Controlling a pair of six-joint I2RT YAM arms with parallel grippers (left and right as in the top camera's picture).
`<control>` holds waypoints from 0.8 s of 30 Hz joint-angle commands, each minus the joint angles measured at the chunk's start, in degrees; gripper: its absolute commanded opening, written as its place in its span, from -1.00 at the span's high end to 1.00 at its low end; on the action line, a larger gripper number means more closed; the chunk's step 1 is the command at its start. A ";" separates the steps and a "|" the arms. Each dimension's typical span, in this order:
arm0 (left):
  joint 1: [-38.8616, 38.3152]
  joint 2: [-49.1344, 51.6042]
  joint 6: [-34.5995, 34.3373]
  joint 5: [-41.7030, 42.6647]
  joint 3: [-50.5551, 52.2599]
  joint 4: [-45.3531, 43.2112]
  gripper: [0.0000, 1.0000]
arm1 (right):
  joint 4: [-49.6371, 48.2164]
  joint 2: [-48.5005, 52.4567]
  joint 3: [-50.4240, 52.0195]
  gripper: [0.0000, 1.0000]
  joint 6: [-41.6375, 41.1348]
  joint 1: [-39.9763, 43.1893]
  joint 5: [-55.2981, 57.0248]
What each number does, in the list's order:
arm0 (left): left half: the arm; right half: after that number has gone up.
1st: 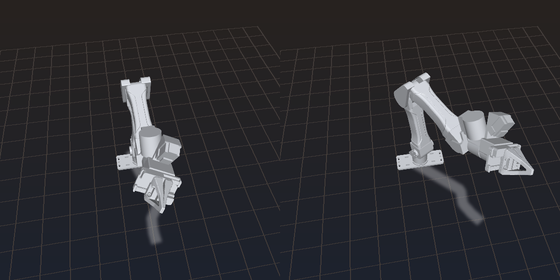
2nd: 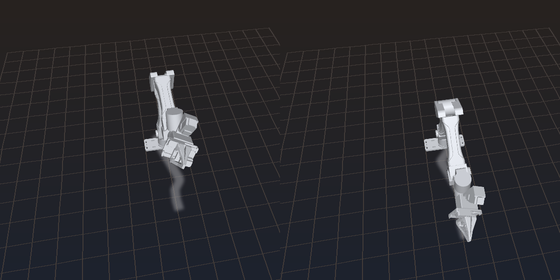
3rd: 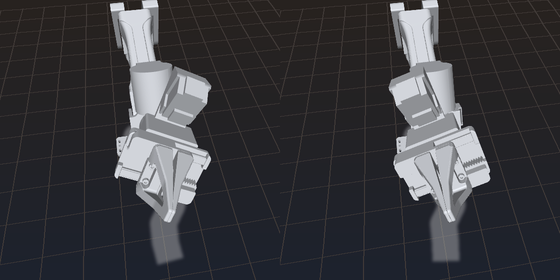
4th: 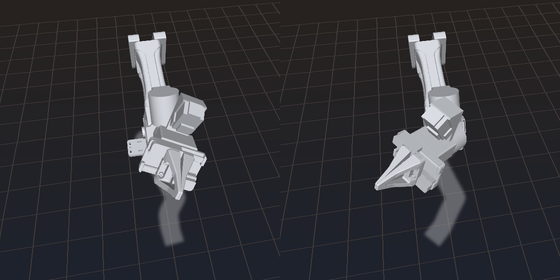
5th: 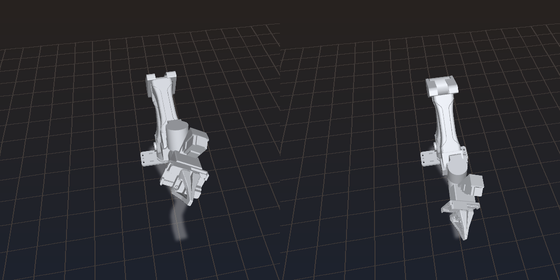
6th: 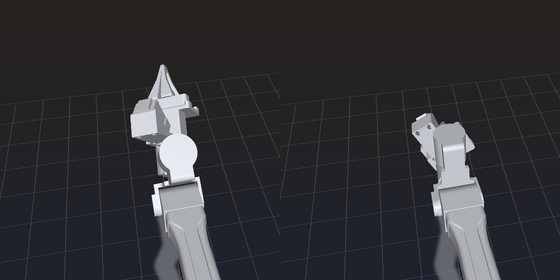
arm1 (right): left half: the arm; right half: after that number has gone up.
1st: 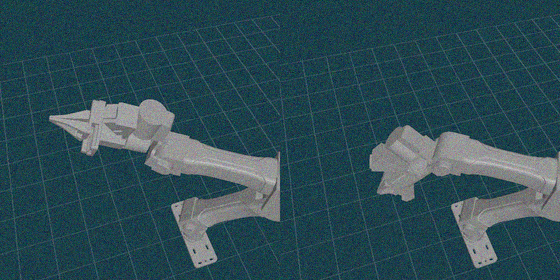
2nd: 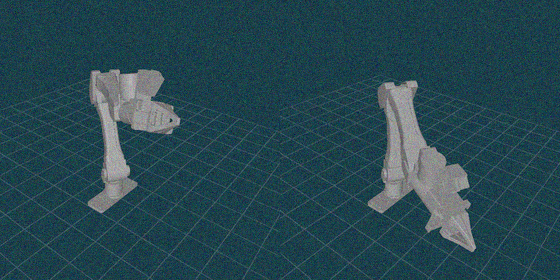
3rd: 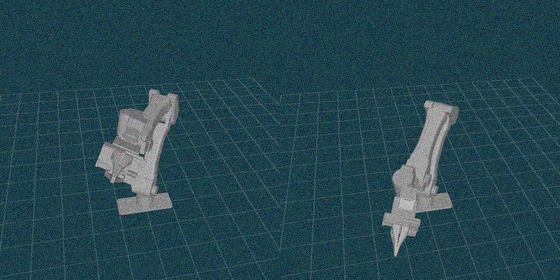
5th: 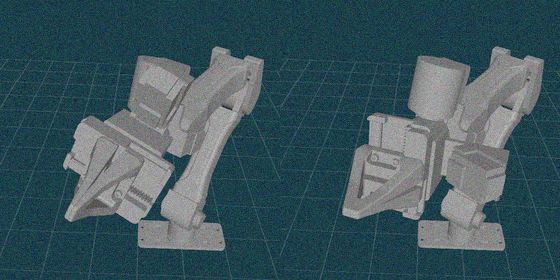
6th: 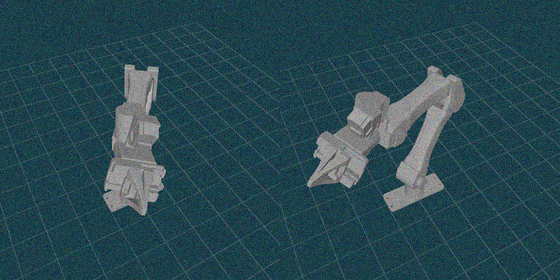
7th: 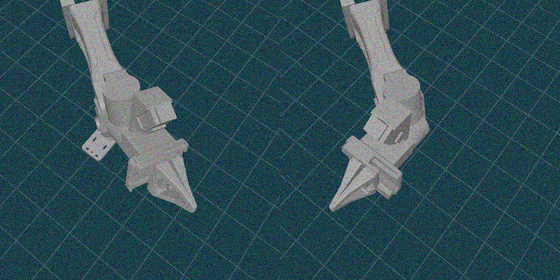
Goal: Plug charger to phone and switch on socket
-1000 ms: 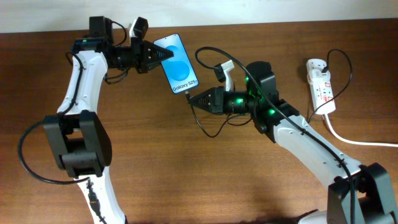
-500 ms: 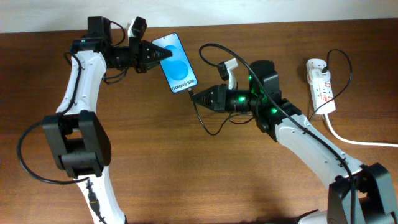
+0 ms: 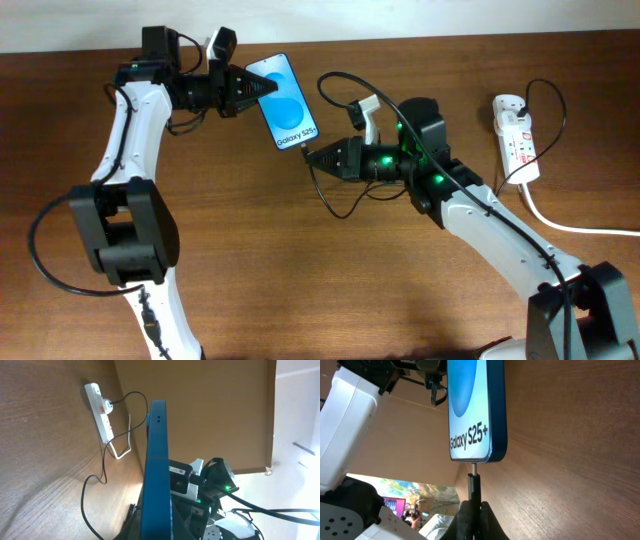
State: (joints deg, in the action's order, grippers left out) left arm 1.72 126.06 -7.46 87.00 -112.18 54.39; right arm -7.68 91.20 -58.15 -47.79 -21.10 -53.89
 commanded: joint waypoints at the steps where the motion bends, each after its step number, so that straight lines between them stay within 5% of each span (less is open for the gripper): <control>1: -0.61 -0.39 0.94 3.06 -0.42 0.11 1.00 | -0.28 0.26 0.09 0.92 0.33 -0.33 1.18; 24: -3.54 -0.39 0.94 1.11 -0.42 -0.37 1.00 | -3.06 0.26 0.09 0.92 -1.42 2.86 3.15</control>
State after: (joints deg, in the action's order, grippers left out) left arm -0.38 126.06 -7.51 86.02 -112.20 53.30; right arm -7.84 91.20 -57.39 -48.12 -19.90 -55.61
